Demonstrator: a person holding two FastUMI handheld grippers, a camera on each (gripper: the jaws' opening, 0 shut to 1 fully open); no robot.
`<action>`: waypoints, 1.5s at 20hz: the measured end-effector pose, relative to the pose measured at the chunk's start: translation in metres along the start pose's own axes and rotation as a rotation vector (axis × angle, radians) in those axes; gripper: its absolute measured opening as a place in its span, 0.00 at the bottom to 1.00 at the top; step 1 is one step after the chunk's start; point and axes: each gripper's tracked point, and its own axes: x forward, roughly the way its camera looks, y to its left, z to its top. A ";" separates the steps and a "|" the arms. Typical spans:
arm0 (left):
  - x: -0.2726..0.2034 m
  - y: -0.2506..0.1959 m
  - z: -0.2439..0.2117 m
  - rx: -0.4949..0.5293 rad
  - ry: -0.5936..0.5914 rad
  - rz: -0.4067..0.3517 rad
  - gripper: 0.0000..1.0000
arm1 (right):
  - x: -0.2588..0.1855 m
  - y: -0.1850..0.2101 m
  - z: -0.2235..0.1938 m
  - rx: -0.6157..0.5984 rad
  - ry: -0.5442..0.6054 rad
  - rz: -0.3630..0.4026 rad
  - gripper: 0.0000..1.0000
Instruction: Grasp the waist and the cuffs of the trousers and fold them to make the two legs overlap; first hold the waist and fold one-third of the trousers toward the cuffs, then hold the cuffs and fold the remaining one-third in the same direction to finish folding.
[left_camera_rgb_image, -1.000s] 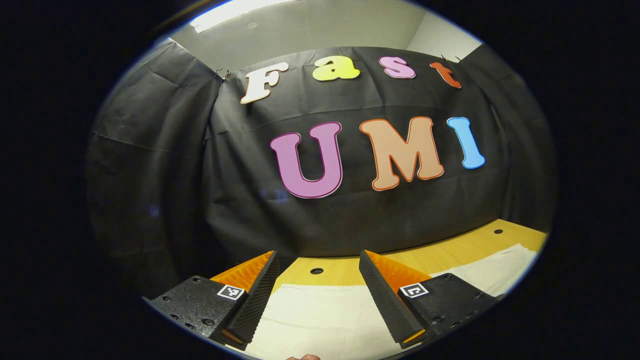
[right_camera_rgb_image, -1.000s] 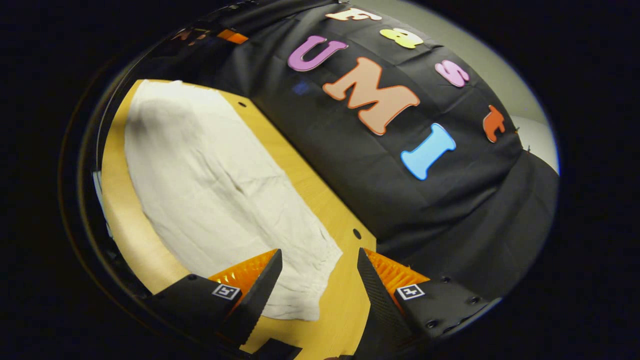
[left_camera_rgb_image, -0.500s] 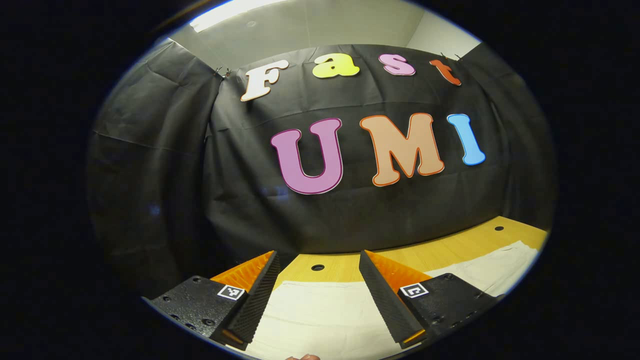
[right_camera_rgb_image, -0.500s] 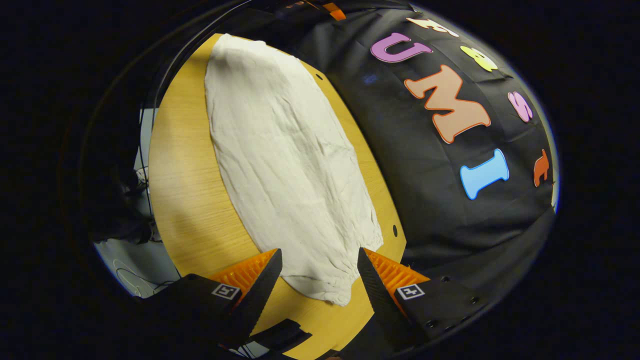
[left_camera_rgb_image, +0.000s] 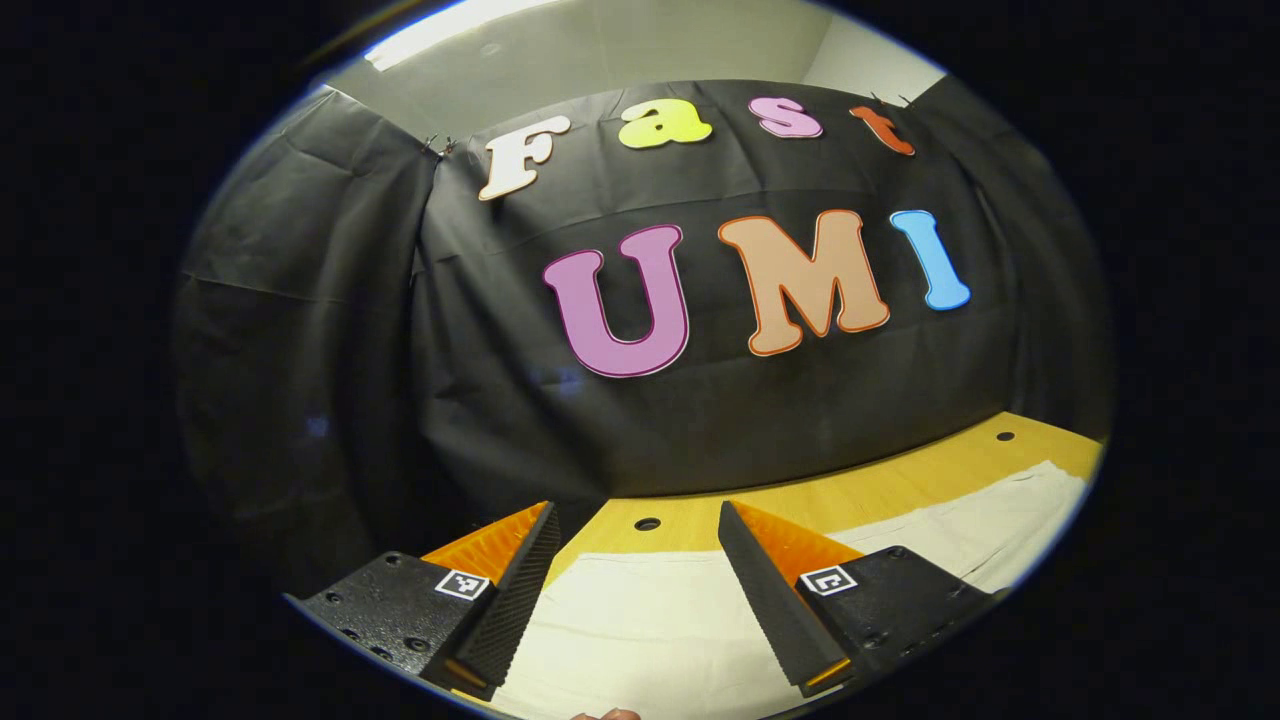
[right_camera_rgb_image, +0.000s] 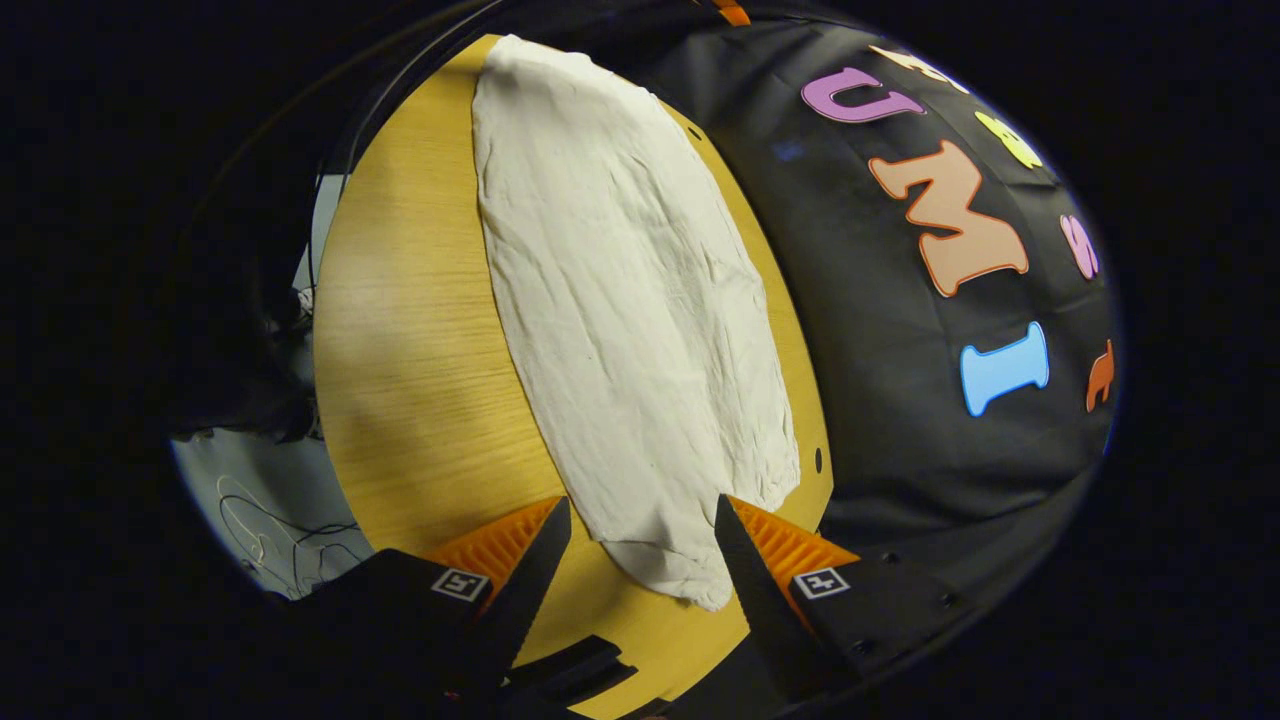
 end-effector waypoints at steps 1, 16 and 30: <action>-0.001 0.000 -0.002 0.002 0.003 0.000 0.96 | 0.004 -0.001 0.002 -0.008 -0.001 0.002 0.94; -0.011 0.009 -0.031 0.098 0.057 -0.034 0.96 | 0.041 0.001 0.010 -0.021 0.065 -0.007 0.05; -0.057 0.032 -0.144 0.513 0.271 -0.249 0.96 | 0.045 0.000 0.013 -0.027 0.069 -0.036 0.11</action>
